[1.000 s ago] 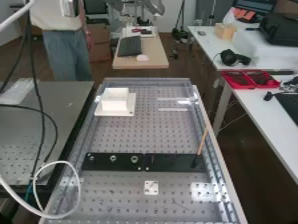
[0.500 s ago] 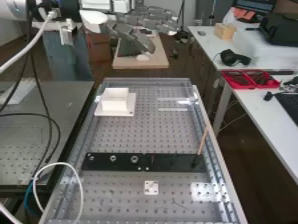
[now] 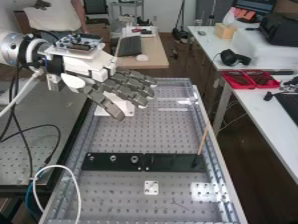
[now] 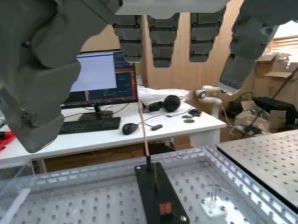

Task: Grab the larger nut and place it in the white container

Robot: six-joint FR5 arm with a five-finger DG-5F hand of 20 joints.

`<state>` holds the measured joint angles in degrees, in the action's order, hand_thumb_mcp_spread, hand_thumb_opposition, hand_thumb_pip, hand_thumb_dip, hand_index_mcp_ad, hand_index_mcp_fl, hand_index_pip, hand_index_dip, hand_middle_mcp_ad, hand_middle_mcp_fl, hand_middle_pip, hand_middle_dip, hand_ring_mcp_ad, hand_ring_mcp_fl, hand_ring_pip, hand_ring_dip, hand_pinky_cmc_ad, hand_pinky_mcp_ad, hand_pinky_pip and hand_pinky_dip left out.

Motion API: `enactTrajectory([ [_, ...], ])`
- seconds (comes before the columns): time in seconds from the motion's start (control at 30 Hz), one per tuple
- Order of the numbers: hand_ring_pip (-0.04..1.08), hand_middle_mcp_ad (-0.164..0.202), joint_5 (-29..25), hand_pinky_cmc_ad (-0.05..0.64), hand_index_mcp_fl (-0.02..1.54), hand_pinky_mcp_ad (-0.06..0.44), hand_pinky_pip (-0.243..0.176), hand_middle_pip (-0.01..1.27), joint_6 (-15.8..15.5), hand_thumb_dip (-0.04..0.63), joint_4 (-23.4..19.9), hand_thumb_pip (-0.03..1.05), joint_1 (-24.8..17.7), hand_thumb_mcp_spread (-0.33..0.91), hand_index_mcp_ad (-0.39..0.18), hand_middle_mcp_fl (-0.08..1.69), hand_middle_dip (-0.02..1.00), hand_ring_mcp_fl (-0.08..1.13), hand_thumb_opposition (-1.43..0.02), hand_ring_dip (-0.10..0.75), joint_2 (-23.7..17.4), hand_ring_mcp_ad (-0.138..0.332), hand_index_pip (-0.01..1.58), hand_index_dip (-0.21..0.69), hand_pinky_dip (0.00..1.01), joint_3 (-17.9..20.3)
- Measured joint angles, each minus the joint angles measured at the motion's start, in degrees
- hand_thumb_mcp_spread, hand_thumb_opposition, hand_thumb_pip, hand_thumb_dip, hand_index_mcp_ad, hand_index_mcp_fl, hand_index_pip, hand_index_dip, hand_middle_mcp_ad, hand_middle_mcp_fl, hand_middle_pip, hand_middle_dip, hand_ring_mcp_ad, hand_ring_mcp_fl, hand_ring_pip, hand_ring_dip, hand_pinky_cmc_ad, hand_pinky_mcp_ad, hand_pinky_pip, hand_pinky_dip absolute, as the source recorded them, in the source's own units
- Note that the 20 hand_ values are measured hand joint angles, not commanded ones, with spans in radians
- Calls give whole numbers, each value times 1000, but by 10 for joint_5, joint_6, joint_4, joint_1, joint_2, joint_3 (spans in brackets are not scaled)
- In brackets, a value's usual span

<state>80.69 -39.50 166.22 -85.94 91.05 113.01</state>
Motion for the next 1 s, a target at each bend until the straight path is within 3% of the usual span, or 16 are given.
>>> enactTrajectory([
  [0.1,82,75,-33,431,31,363,-112,136,15,80,-8,630,0,208,-47,5,222,-2,-759,124,3,190,264,-87,663,21],
  [0.4,86,75,-166,431,31,361,-112,138,72,106,-47,632,-39,204,-45,5,222,-2,-761,124,16,194,421,-101,682,71],
  [0.77,105,75,-372,435,33,363,-110,136,176,112,-105,635,-125,222,-45,7,222,0,-785,120,61,194,1025,-37,717,117],
  [1.0,108,77,-441,431,24,363,-119,136,213,108,-129,641,-155,250,-52,5,222,0,-803,124,105,197,1297,17,747,124],
])
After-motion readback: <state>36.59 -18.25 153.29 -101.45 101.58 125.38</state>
